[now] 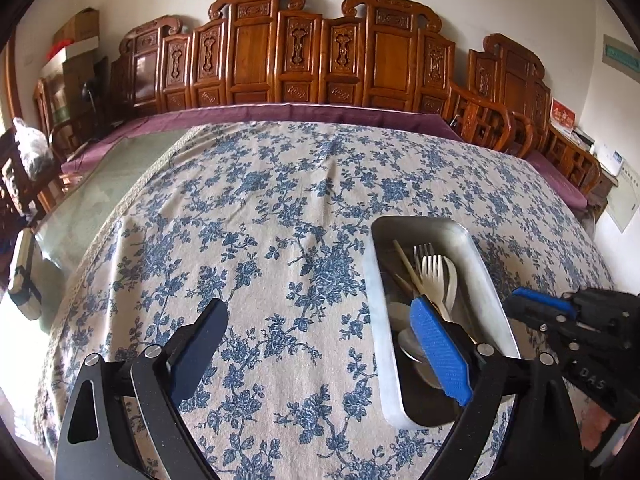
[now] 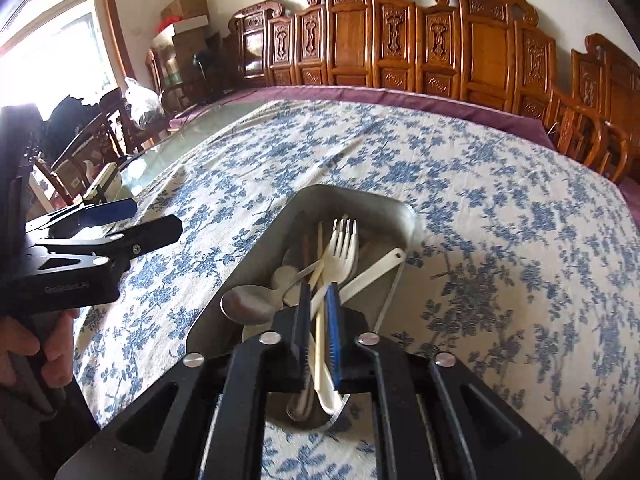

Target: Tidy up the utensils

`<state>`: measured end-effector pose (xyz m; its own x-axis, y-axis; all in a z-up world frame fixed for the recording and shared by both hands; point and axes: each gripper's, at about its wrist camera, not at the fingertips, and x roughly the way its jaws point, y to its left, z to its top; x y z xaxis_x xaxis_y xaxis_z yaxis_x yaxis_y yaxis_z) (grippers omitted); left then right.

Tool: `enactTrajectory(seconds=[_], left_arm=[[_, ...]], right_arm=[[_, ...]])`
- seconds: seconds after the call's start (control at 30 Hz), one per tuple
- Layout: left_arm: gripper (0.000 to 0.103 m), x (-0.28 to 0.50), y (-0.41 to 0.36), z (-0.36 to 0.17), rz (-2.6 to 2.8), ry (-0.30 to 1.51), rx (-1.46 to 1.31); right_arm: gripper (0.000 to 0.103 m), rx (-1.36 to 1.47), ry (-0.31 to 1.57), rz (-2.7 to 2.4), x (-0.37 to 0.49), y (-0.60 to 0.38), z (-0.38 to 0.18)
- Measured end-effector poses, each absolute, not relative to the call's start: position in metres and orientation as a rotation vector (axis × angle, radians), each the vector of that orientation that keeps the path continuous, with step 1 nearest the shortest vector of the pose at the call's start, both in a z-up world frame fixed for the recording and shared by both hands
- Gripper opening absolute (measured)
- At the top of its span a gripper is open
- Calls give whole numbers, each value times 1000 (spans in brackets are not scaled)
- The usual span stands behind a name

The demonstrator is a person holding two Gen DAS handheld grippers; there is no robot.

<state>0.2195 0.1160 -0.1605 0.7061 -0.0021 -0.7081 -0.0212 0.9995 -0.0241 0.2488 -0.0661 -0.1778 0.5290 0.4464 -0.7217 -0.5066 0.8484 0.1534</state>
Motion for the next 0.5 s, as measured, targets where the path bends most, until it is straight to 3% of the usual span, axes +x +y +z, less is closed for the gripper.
enactTrajectory(seconds=[0.17, 0.33, 0.5], left_arm=[[95, 201, 93, -153, -16, 778, -3], [95, 183, 72, -147, -37, 779, 12], [95, 164, 51, -138, -40, 778, 29]], right_arm=[[42, -67, 791, 533, 229, -95, -160], [71, -53, 759, 481, 212, -121, -147], [93, -28, 738, 437, 190, -147, -139]])
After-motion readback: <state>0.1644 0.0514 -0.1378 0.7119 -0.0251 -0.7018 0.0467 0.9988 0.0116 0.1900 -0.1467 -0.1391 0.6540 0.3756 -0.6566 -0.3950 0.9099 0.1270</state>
